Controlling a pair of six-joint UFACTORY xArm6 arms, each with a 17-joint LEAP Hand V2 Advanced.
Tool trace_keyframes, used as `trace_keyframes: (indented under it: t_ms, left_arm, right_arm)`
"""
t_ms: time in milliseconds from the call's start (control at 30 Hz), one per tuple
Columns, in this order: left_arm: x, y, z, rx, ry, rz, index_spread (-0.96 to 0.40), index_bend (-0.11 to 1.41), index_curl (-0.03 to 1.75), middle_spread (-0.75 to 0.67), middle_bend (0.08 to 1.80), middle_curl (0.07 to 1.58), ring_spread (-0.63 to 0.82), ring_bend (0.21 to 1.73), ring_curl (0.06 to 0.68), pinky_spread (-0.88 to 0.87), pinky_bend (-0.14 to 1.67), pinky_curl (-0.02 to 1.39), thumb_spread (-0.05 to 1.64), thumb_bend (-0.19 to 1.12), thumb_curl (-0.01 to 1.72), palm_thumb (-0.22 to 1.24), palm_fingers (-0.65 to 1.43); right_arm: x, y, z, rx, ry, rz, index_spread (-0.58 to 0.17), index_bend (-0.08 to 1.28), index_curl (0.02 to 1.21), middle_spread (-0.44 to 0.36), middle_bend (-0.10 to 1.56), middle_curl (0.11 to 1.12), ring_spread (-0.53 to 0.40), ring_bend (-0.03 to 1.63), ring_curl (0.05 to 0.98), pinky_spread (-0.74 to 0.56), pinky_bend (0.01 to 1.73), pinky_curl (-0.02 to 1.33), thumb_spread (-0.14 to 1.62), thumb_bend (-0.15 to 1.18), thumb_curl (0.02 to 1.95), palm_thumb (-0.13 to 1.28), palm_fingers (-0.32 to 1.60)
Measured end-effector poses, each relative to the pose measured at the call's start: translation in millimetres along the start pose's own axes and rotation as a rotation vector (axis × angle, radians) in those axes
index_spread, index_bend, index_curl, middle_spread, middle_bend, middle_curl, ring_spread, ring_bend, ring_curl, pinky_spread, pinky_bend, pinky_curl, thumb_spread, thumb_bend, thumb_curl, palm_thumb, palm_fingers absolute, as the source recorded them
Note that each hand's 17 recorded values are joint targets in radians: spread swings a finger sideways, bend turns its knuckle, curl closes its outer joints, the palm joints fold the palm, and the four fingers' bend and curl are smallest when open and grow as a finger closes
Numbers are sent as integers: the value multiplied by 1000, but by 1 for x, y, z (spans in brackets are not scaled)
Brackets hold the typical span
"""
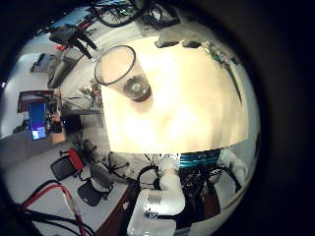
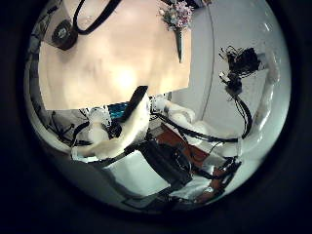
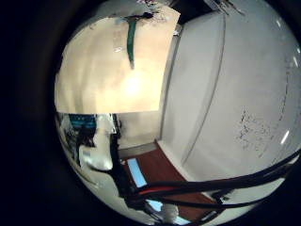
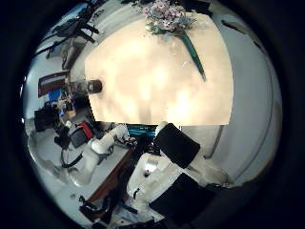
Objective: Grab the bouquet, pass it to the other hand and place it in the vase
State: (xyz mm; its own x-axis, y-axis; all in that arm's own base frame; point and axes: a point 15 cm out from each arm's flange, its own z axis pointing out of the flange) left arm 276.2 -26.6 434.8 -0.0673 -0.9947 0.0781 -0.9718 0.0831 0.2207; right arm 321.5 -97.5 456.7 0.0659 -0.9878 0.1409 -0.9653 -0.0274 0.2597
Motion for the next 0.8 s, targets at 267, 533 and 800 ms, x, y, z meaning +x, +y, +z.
trace_keyframes:
  t_ms: [267, 533, 800]
  left_arm:
    - [4, -5, 5, -28, -16, 27, -129, 195, 452, 107, 187, 379, 338, 510, 146, 422, 505, 0, 1191, -18, 297, 301, 372]
    - [18, -13, 8, -44, -32, 136, -125, 195, 454, 116, 189, 375, 343, 499, 146, 426, 510, -1, 1183, -21, 299, 288, 364]
    - [34, -21, 8, -59, -44, 303, -128, 196, 458, 124, 184, 367, 356, 499, 150, 444, 510, 0, 1182, -22, 297, 270, 349]
  right_arm:
    - [-3, 1, 2, -15, -3, -5, -312, 160, 281, -4, 473, 397, 37, 765, 268, 295, 698, 222, 1238, -17, 310, 449, 254]
    - [-22, 8, 2, -28, -84, -24, -306, 160, 285, -4, 475, 396, 37, 779, 265, 291, 705, 209, 1242, -18, 307, 444, 261]
    - [1, 14, 15, -50, -177, 125, -243, 167, 291, 31, 444, 387, 46, 798, 264, 286, 758, 208, 1242, -21, 304, 432, 272]
